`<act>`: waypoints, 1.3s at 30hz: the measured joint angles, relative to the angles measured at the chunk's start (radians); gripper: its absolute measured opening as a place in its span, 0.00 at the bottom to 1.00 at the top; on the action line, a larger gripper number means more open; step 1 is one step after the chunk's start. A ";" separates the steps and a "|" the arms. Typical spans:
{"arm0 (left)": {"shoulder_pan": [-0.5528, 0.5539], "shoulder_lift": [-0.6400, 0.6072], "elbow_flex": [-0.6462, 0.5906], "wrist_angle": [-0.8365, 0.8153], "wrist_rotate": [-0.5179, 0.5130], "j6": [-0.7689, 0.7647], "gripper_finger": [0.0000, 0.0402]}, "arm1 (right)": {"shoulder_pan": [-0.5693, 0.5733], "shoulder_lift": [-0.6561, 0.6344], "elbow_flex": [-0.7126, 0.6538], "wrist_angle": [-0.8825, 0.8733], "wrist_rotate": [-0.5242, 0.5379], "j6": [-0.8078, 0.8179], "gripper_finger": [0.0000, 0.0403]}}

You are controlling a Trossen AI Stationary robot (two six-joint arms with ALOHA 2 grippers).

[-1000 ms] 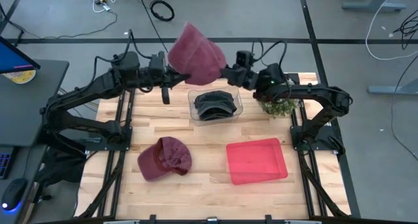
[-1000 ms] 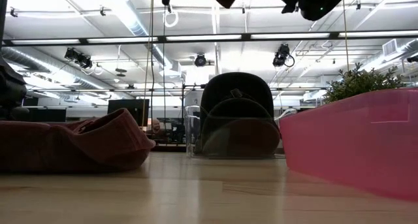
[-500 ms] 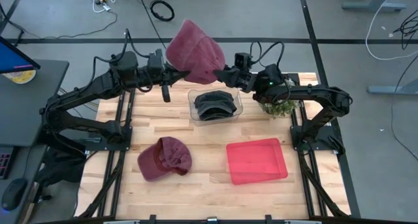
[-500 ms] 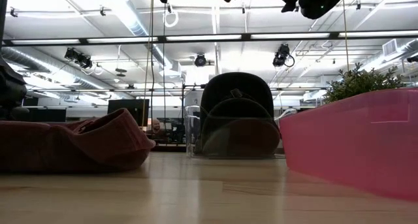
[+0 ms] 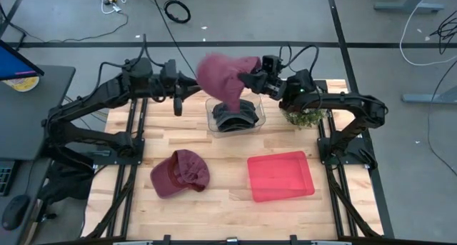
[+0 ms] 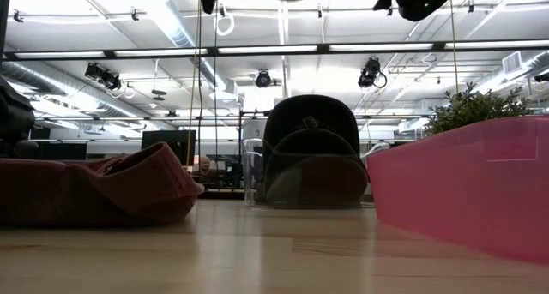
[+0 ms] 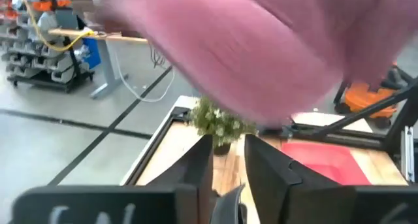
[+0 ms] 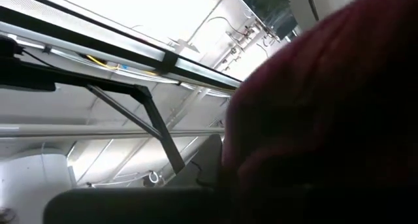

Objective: Pick & Place hat
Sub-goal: Put the top red cap into the pink bin

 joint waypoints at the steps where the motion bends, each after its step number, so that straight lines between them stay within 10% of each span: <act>1: 0.000 -0.008 0.000 -0.020 -0.005 0.000 0.25 | -0.002 -0.007 0.000 -0.010 -0.003 0.000 0.06; 8: 0.007 -0.080 0.000 -0.083 -0.078 -0.100 0.42 | -0.020 -0.086 0.000 -0.171 -0.102 -0.006 0.06; 16: 0.065 -0.098 0.000 -0.056 0.023 -0.626 0.60 | -0.020 -0.153 0.000 -0.303 -0.213 -0.070 0.06; 24: 0.074 -0.097 0.000 -0.089 -0.004 -0.617 0.65 | 0.053 -0.287 0.000 -0.686 -0.276 -0.088 0.06; 39: 0.073 -0.097 0.000 -0.092 -0.071 -0.454 0.63 | 0.472 -0.489 0.000 -1.617 0.271 -0.056 0.06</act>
